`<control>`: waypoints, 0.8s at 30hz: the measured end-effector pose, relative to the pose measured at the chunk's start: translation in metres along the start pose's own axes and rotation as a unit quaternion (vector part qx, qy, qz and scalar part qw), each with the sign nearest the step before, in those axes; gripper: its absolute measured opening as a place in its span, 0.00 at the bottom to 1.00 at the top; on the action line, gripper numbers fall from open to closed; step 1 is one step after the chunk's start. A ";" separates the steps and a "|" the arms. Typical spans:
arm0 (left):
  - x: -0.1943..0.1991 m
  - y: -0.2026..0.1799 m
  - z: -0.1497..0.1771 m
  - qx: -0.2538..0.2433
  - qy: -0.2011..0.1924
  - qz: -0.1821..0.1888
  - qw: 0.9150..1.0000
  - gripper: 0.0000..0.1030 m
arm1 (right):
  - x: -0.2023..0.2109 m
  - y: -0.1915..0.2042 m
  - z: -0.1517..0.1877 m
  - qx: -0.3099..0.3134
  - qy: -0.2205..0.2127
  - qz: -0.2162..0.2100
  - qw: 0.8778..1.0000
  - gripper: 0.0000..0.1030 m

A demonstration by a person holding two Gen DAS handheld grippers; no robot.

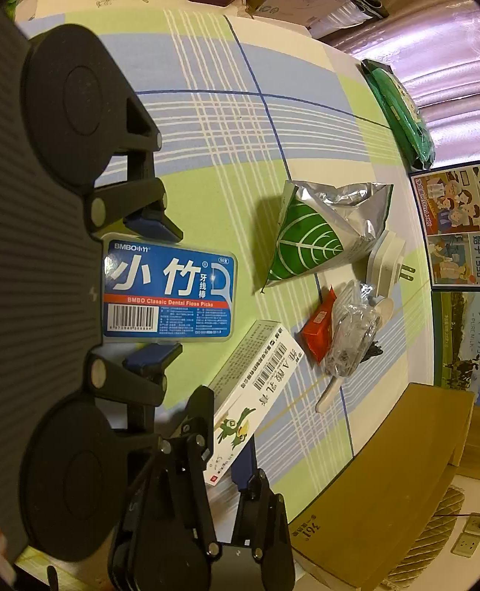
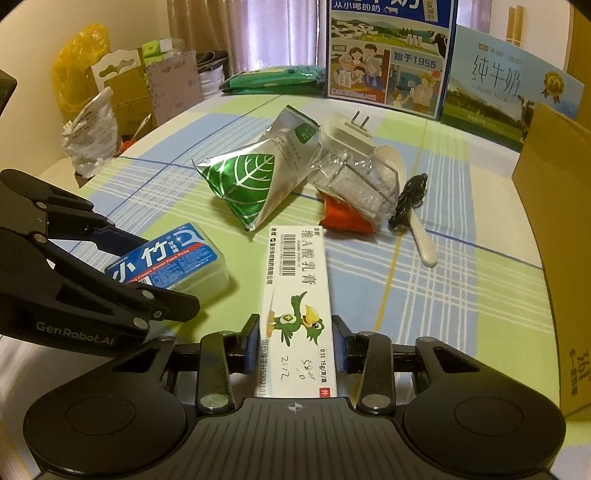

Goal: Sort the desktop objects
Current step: 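Grasp the blue toothpaste box with left tool while right tool grasps white ointment box, then carry both boxes to the cardboard box and release them inside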

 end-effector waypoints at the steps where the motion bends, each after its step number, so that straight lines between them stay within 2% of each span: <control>1: 0.000 0.000 0.000 -0.001 0.000 -0.001 1.000 0.52 | 0.000 0.000 0.000 -0.001 0.000 -0.001 1.000 0.35; 24: 0.003 -0.002 -0.003 0.008 -0.008 0.010 1.000 0.51 | 0.006 -0.009 0.001 -0.041 0.008 -0.004 0.999 0.35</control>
Point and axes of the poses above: each gripper's, at about its wrist camera, not at the fingertips, and x roughly against the way its jaws point, y to its left, z to its underside, the point moved 9 cm from there along -x, roughly the way its jaws point, and after that the axes turned 8 degrees about y, right-handed, at the moved point
